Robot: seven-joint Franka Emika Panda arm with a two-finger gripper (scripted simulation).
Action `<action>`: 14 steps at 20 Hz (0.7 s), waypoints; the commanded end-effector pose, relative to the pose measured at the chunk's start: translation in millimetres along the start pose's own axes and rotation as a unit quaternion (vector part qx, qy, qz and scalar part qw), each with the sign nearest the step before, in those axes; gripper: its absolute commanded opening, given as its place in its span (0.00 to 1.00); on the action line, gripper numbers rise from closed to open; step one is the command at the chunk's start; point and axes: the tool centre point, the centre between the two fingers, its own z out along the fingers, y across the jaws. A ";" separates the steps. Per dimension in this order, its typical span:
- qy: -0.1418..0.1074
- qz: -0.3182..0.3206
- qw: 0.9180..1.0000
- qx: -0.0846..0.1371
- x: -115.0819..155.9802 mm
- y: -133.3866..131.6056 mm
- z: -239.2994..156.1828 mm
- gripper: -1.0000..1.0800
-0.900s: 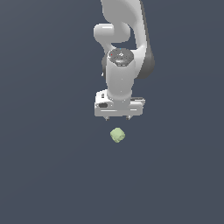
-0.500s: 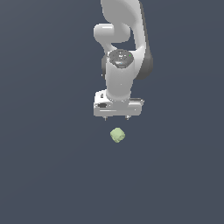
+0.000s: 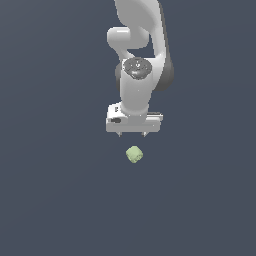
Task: Pick up the object and move it to a goal position.
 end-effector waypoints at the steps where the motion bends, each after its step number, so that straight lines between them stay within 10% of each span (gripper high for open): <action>1: 0.000 -0.008 1.000 0.000 0.7 -0.4 2.2 0.96; 14: 0.005 -0.125 0.992 0.001 10.9 -5.9 34.5 0.96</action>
